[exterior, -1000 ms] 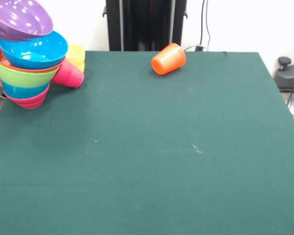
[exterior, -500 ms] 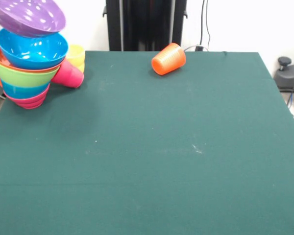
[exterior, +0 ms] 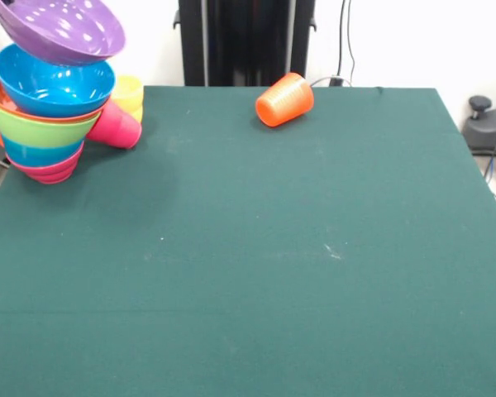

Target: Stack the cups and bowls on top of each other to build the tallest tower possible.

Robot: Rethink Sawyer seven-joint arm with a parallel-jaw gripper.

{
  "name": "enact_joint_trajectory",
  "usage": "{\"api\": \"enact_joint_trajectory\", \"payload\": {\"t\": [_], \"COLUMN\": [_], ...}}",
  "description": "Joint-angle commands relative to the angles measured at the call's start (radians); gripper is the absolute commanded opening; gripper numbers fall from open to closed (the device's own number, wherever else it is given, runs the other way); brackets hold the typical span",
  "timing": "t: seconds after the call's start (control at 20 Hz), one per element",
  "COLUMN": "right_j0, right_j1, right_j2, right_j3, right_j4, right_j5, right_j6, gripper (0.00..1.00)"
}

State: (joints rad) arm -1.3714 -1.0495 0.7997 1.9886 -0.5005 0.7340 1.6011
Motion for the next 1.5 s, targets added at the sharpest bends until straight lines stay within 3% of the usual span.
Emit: {"api": "enact_joint_trajectory", "payload": {"t": [0.05,0.45,0.7,1.0,1.5], "right_j0": [0.038,-0.062,-0.180,-0.256,-0.239], "right_j1": [0.044,-0.005,-0.054,-0.047,-0.001], "right_j2": [-0.022,0.051,0.149,0.221,0.208], "right_j3": [0.065,0.120,0.172,0.170,0.122], "right_j4": [-0.056,-0.008,0.049,0.043,-0.012], "right_j5": [-0.049,-0.032,0.000,0.042,0.065], "right_j6": [-0.045,-0.155,-0.247,-0.277,-0.219], "gripper": [0.00,0.00,0.00,0.00,0.00]}}
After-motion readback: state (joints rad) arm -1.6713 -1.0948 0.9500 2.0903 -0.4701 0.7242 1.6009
